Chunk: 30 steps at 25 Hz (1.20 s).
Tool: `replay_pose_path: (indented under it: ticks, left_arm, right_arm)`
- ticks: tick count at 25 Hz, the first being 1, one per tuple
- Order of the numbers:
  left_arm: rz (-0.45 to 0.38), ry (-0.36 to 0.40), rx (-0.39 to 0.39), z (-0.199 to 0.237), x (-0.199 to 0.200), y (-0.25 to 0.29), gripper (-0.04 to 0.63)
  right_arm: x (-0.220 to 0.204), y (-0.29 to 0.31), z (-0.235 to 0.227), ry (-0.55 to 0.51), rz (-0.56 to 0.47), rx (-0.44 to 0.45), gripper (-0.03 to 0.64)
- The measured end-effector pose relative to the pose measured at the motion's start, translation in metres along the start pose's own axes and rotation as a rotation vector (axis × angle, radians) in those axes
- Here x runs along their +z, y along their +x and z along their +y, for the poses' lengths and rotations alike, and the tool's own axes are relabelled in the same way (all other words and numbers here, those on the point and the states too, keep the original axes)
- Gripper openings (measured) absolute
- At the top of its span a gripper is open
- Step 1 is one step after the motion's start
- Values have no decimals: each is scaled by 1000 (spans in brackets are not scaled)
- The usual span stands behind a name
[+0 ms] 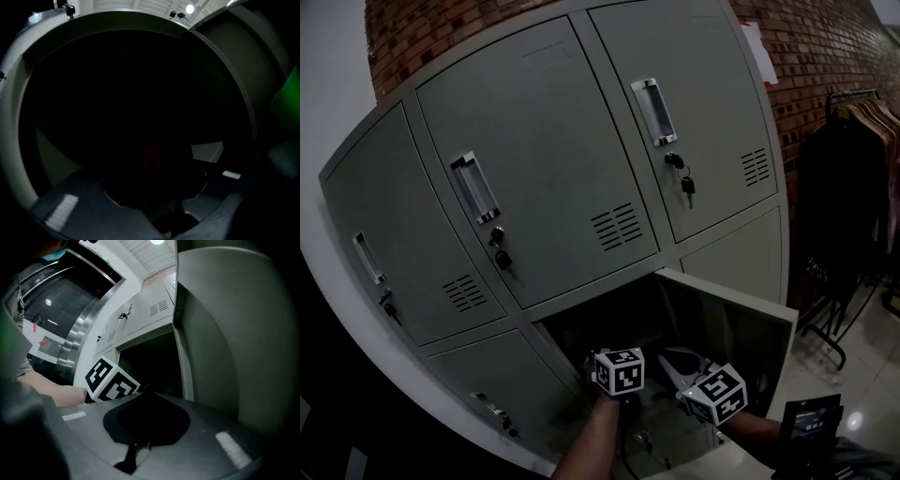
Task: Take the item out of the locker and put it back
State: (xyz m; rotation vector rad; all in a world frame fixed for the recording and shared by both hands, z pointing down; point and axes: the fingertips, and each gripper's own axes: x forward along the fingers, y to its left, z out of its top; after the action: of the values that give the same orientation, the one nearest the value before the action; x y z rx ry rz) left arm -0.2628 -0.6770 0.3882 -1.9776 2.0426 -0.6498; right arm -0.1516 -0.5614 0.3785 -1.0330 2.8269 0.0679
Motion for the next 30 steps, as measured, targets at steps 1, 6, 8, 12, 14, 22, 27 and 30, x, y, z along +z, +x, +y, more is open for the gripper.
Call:
replay_pose_path:
  ticks: [1, 6, 8, 12, 14, 22, 27, 30]
  left_arm:
    - [-9, -6, 1, 0, 0, -1, 133]
    - [-69, -64, -32, -4, 4, -5, 291]
    - [-110, -75, -30, -2, 9, -9, 343]
    - [-185, -91, -14, 2, 21, -26, 373]
    - [-204, -99, -16, 2, 23, -34, 373]
    - [-271, -211, -39, -3, 21, -96, 227]
    - [-267, -235, -1, -8, 14, -137, 97]
    - [-243, -255, 25, -14, 7, -164, 51]
  right_arm:
    - [0, -2, 1, -1, -2, -1, 0]
    - [5, -11, 3, -8, -14, -12, 0]
    - [6, -14, 2, -12, -16, -17, 0]
    - [8, -18, 2, -16, -19, -23, 0]
    - [8, -19, 5, -14, -20, -20, 0]
    - [5, -30, 24, 21, -13, 35, 0]
    - [-3, -44, 38, 60, -4, 86, 0]
    - [-6, -57, 46, 81, -1, 121, 0]
